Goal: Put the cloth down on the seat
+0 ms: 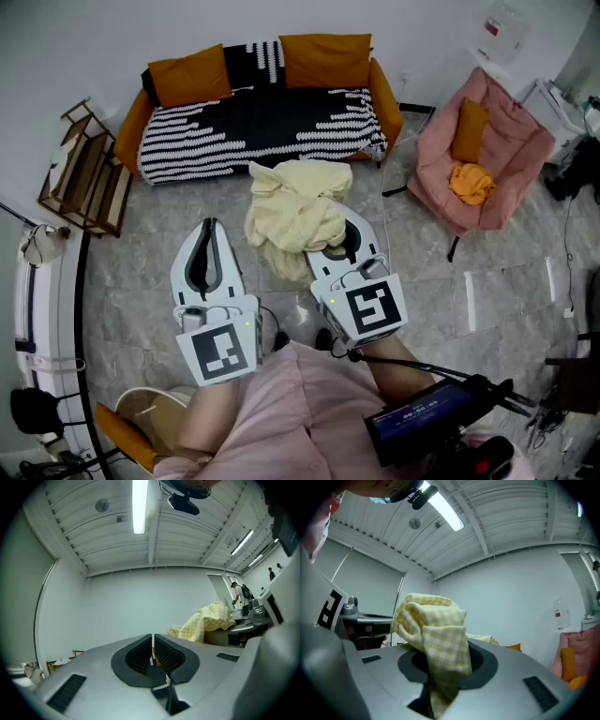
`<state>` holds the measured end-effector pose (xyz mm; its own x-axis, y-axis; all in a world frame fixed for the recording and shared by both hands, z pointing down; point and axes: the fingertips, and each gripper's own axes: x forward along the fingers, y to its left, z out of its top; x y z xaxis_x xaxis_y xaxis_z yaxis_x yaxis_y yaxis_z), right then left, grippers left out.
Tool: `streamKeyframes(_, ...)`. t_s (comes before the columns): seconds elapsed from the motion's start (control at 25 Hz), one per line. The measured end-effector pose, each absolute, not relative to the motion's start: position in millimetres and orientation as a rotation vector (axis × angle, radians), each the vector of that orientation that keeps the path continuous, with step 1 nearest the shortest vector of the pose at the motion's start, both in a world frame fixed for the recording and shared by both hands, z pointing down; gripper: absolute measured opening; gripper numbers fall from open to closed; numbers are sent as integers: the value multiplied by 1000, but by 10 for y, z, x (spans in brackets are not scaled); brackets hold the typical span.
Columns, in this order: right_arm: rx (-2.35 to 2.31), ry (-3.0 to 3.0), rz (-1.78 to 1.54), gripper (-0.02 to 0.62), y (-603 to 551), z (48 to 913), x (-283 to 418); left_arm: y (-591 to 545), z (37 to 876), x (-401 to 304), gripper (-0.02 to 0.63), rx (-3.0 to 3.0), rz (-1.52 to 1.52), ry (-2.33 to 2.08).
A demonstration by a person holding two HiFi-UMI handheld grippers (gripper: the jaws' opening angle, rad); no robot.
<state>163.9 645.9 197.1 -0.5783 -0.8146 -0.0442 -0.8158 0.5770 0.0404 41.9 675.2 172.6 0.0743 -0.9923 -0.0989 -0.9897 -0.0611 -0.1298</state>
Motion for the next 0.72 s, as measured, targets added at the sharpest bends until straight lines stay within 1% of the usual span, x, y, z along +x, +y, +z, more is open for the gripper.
streamKeyframes(0.52,-1444,2782,93,101,6439,2036,1760,6729,1845,421,25,-2148,-69,2078)
streamKeyframes(0.72,-1442,2815,99,101,6363,2105,1685,6679,1939,290,25,-2141,-75,2127)
